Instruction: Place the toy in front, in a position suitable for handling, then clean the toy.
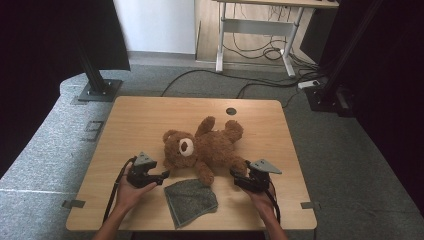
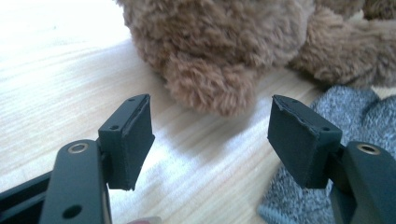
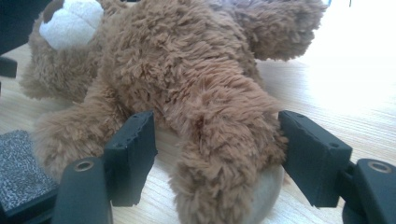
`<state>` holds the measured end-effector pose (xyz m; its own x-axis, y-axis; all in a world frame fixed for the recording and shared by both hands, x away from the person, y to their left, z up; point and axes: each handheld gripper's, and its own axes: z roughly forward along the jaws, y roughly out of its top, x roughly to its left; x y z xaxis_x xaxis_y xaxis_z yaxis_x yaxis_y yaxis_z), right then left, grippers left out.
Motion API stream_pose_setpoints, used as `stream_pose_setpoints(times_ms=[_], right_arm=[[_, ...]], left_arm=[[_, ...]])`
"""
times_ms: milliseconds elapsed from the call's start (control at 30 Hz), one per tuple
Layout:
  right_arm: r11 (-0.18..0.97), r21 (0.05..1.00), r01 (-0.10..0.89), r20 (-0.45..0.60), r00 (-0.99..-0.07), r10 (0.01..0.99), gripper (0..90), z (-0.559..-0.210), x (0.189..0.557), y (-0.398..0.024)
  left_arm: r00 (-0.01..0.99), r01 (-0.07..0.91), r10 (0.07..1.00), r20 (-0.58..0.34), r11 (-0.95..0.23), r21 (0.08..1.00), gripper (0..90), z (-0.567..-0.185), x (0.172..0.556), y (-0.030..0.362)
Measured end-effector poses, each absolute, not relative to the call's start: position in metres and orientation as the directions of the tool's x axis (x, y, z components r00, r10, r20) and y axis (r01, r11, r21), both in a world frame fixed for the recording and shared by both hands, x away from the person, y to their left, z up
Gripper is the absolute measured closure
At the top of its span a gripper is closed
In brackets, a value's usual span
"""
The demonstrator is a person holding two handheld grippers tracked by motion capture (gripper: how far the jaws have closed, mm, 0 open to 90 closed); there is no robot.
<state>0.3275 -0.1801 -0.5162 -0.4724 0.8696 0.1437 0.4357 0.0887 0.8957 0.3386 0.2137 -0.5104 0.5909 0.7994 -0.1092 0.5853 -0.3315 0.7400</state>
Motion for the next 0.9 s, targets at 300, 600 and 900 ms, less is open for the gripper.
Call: stream_pose_setpoints(times_ms=[300, 600, 900], right_arm=[[0.058, 0.901, 0.43, 0.162, -0.457, 0.875, 28.7, -0.512, 0.323, -0.192], [0.064, 0.905, 0.422, 0.151, -0.456, 0.877, 28.0, -0.511, 0.323, -0.19], [0.039, 0.909, 0.415, 0.162, -0.438, 0.884, 27.9, -0.508, 0.323, -0.197]], left_arm=[[0.606, 0.587, 0.787, -0.115, -0.345, 0.733, 30.5, -0.513, 0.324, 0.214], [0.616, 0.587, 0.777, -0.132, -0.341, 0.734, 30.6, -0.512, 0.322, 0.212], [0.65, 0.581, 0.745, -0.15, -0.36, 0.73, 30.2, -0.51, 0.318, 0.199]])
